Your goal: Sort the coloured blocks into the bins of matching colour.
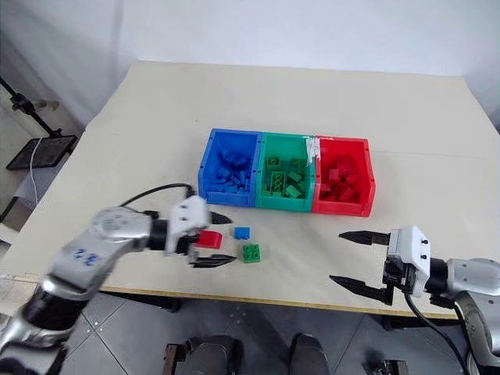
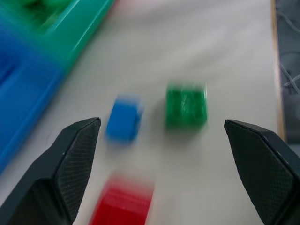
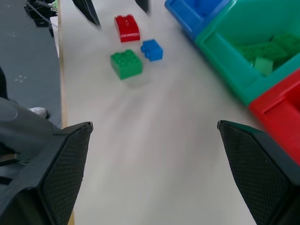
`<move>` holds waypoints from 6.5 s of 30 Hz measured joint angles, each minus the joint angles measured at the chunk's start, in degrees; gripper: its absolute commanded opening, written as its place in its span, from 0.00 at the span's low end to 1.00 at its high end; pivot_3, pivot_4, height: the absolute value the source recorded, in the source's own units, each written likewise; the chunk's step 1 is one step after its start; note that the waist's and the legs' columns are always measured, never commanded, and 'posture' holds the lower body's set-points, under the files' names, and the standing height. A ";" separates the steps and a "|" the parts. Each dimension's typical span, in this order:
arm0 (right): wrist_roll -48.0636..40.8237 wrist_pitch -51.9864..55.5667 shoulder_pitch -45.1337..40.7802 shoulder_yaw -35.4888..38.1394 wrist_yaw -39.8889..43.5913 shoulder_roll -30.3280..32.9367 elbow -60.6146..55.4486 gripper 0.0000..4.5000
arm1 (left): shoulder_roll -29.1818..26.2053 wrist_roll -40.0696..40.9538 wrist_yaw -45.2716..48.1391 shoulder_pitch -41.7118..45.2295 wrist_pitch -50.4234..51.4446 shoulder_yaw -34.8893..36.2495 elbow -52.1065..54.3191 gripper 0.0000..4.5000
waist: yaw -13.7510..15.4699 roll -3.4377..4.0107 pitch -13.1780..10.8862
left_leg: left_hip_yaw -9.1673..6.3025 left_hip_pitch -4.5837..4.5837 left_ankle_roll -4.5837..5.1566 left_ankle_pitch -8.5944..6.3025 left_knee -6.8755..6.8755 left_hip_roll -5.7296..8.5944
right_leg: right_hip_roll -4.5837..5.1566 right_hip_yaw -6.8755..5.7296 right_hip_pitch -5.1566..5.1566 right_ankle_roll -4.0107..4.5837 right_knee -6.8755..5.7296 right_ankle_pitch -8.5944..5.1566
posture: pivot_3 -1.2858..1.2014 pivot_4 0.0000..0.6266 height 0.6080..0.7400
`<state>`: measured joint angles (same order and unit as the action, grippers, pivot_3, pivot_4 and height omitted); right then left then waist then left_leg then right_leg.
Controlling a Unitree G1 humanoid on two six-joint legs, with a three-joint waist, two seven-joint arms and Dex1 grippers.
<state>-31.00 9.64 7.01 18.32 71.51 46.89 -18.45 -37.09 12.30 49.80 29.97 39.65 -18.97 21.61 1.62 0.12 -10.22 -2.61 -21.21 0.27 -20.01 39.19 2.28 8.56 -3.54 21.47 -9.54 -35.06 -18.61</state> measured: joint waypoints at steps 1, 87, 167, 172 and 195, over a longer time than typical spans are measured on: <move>-0.08 0.49 0.56 0.11 -0.31 0.13 -0.63 0.99 | 1.89 -1.82 -1.49 2.75 2.47 -2.89 -0.38 1.00 | 0.01 0.00 0.00 | 0.00 0.01 0.00 0.00 0.00 0.01 | 0.00 0.00 0.00 0.00 -0.04 0.00 | 0.52 0.24 1.00; -2.27 4.23 -0.07 -1.04 -10.63 -1.79 -7.83 1.00 | -6.24 -2.37 13.70 1.80 -13.51 5.77 -14.96 0.99 | -0.30 -0.05 -0.02 | -0.05 0.05 0.01 0.01 0.09 0.00 | 0.00 -0.02 0.06 0.01 -0.37 0.00 | 0.52 0.24 1.00; -1.68 2.03 -2.54 -2.75 -7.20 -1.75 -6.18 1.00 | -11.63 2.79 26.11 -4.55 -35.35 18.80 -32.69 0.97 | -0.15 -0.09 -0.03 | -0.08 0.04 0.00 0.02 0.12 0.00 | 0.05 -0.04 0.07 0.00 -0.39 0.00 | 0.52 0.24 1.00; -1.75 3.04 0.04 -2.33 -7.05 -0.85 -6.43 1.00 | -11.84 -3.60 26.18 -2.36 -30.55 9.54 -24.56 0.97 | -0.28 -0.08 -0.03 | -0.02 0.06 0.00 0.02 0.10 0.01 | 0.01 -0.03 0.07 0.00 -0.37 0.00 | 0.52 0.24 1.00; -1.07 4.41 11.31 3.46 -12.45 -2.50 -12.01 1.00 | 3.21 -7.49 22.21 10.69 -24.38 2.40 -29.49 0.33 | 0.35 -0.08 -0.03 | -0.10 -0.01 0.02 0.03 0.26 0.05 | 0.03 -0.05 0.01 0.00 -0.39 0.00 | 0.52 0.24 1.00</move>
<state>-32.07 14.05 18.32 21.78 59.05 44.39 -30.45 -33.88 4.81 72.01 40.66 15.27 -16.57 -7.87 1.97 0.04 -10.25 -2.71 -21.23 0.29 -19.98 39.45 2.33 8.59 -3.59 21.48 -9.54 -35.45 -18.61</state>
